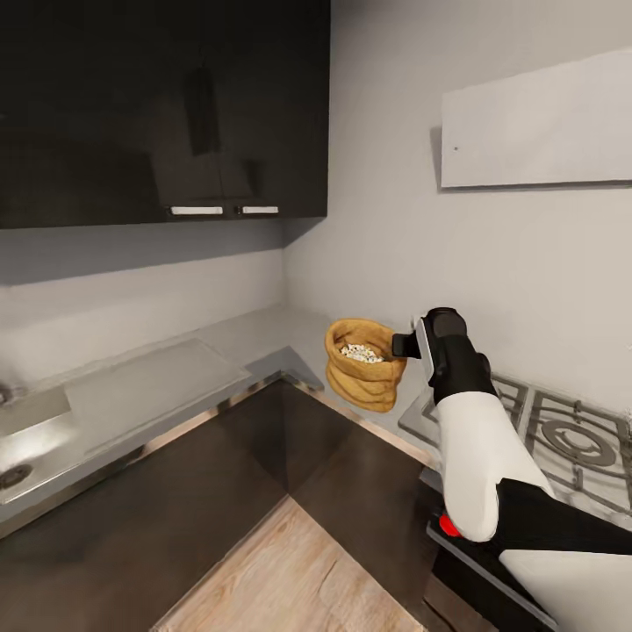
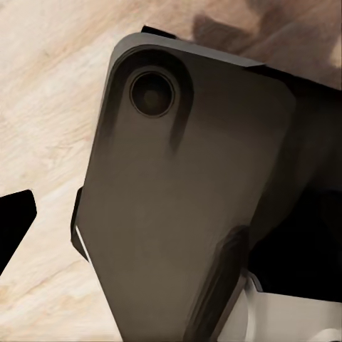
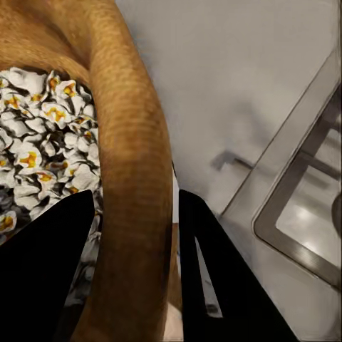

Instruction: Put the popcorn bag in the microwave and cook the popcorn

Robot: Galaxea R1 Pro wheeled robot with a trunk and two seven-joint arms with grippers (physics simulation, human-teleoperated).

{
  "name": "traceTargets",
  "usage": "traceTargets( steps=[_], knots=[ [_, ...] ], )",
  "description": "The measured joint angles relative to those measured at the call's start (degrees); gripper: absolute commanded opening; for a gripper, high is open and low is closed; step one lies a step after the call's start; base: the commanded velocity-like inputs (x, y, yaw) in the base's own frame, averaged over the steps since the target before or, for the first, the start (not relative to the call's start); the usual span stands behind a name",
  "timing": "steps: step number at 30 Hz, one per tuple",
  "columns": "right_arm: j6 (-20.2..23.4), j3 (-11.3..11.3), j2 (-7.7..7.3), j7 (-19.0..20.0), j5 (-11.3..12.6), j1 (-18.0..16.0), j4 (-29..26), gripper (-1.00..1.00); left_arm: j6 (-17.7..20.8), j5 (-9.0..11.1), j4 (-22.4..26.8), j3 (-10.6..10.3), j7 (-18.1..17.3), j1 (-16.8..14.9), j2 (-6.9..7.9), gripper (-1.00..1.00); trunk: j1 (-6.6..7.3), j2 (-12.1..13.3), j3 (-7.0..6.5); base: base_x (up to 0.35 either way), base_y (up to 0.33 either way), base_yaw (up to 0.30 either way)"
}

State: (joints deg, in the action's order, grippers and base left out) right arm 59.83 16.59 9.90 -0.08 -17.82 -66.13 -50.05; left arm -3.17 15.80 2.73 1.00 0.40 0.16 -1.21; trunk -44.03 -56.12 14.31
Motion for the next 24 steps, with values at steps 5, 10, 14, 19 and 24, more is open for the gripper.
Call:
traceTargets(
  steps=[5,10,14,19,24],
  knots=[
    [0.0,-0.2,-0.05,0.2,0.1,0.0,0.0,-1.00,0.0,0.0,0.0,0.0,0.0,0.0,0.04,1.00,0.00,0.0,0.00,-0.349,0.000,0.000],
    [0.0,-0.3,0.03,0.2,0.1,0.0,0.0,-1.00,0.0,-0.2,0.0,-0.1,0.0,0.0,0.00,1.00,0.00,0.0,0.00,-0.349,0.000,0.000],
    [0.0,-0.3,-0.03,0.2,0.3,0.0,0.0,-1.00,0.0,-0.3,0.0,-0.1,0.0,0.0,0.00,1.00,0.00,0.0,0.00,-0.349,0.000,0.000],
    [0.0,-0.3,-0.11,0.3,0.5,0.0,0.0,-1.00,0.0,-0.4,0.0,-0.1,0.0,0.0,0.00,1.00,0.00,0.0,0.00,-0.349,0.000,0.000],
    [0.0,-0.3,-0.12,0.3,0.5,0.0,0.0,-1.00,0.0,-0.4,0.0,-0.1,0.0,0.0,-0.08,1.00,0.00,0.0,0.00,-0.349,0.000,0.000]
  ],
)
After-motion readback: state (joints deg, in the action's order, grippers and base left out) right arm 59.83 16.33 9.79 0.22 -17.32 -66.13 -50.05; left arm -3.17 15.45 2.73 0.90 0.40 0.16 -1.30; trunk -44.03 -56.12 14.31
